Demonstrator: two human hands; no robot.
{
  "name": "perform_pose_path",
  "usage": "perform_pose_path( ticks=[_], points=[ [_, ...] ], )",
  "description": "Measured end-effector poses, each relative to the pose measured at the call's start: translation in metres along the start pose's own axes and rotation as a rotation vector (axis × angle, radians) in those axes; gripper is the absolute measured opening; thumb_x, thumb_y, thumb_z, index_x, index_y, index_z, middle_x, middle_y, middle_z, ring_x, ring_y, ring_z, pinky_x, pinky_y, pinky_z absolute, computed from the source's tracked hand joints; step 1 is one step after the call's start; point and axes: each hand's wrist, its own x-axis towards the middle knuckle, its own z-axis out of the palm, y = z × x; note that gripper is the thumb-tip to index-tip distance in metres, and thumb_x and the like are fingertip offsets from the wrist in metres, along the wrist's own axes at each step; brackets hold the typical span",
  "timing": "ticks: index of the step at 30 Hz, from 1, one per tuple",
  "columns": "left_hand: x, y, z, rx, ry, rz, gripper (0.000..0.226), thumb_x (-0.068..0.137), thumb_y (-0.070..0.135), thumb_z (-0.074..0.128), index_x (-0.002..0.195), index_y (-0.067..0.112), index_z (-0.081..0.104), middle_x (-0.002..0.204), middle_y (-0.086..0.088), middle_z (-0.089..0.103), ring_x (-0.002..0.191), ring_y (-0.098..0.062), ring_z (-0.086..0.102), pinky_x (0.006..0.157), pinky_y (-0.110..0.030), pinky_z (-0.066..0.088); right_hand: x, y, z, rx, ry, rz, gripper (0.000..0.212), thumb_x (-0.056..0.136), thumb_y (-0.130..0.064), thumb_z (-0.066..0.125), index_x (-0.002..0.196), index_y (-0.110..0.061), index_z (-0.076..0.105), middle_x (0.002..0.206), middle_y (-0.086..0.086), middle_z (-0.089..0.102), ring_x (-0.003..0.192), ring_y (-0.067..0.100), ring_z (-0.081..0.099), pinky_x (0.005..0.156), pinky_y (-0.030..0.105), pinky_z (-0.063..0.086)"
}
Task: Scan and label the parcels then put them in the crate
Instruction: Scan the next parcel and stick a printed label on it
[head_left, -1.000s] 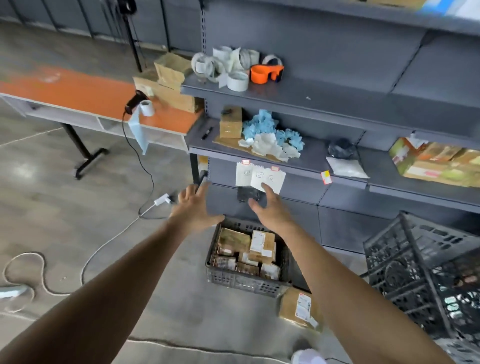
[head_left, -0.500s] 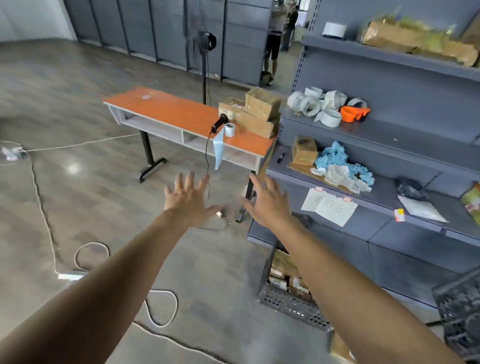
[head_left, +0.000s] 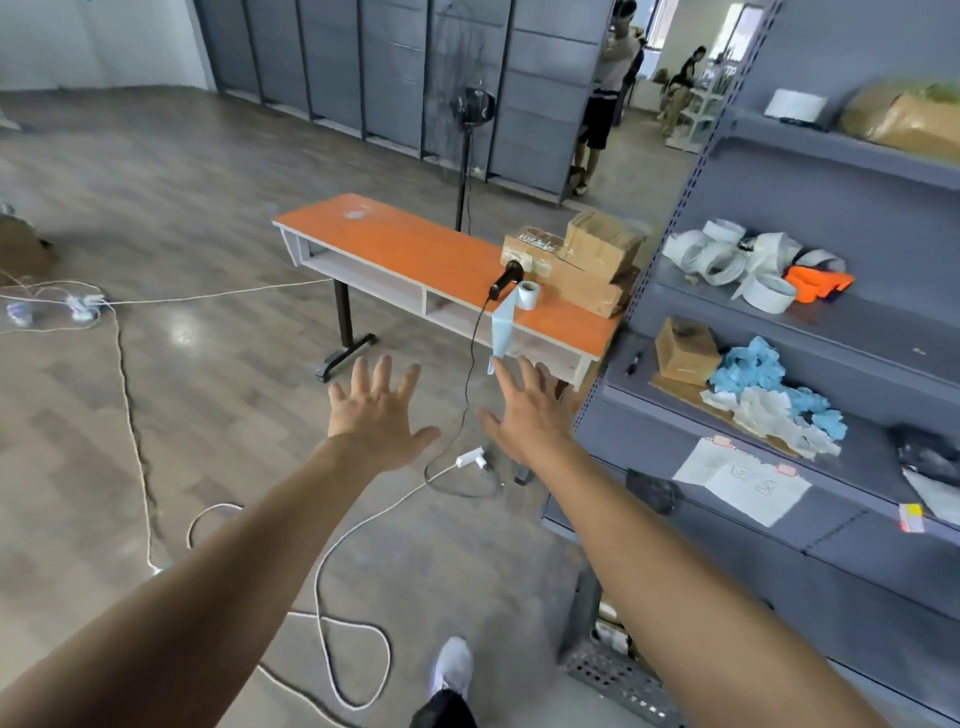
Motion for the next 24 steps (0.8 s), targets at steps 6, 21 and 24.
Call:
perform_pose_path(
  ticks=[6,21,24],
  points=[
    [0.109,-0.030,0.005,0.020,-0.015,-0.063,0.087,0.085,0.073,0.038,0.153,0.033,0.002,0.160,-0.005,0.003,0.147,-0.033,0.001,0.112,-0.053,0.022,0.115,-0.005,0.019,0.031,-0.012,-0.024,0.075,0.096,-0.063,0.036,0.156,-0.033,0.002,0.164,0.003,0.004,0.150,0.029,0.003,0.115,0.059,0.019],
    [0.372,-0.047,0.015,-0.062,-0.018,-0.033,0.087,0.085,0.072,0.042,0.153,0.030,0.007,0.159,-0.008,0.011,0.146,-0.033,0.008,0.110,-0.053,0.029,0.370,0.045,0.029,0.110,-0.003,0.040,0.076,0.093,-0.065,0.043,0.156,-0.035,0.011,0.162,0.004,0.013,0.148,0.031,0.013,0.111,0.064,0.021],
    [0.426,-0.046,0.020,-0.086,-0.026,0.030,0.088,0.086,0.071,0.041,0.154,0.029,0.004,0.160,-0.007,0.007,0.147,-0.033,0.007,0.112,-0.054,0.026,0.410,0.057,0.035,0.109,-0.011,0.090,0.076,0.092,-0.066,0.042,0.155,-0.036,0.012,0.161,0.002,0.015,0.148,0.029,0.011,0.110,0.065,0.022]
  ],
)
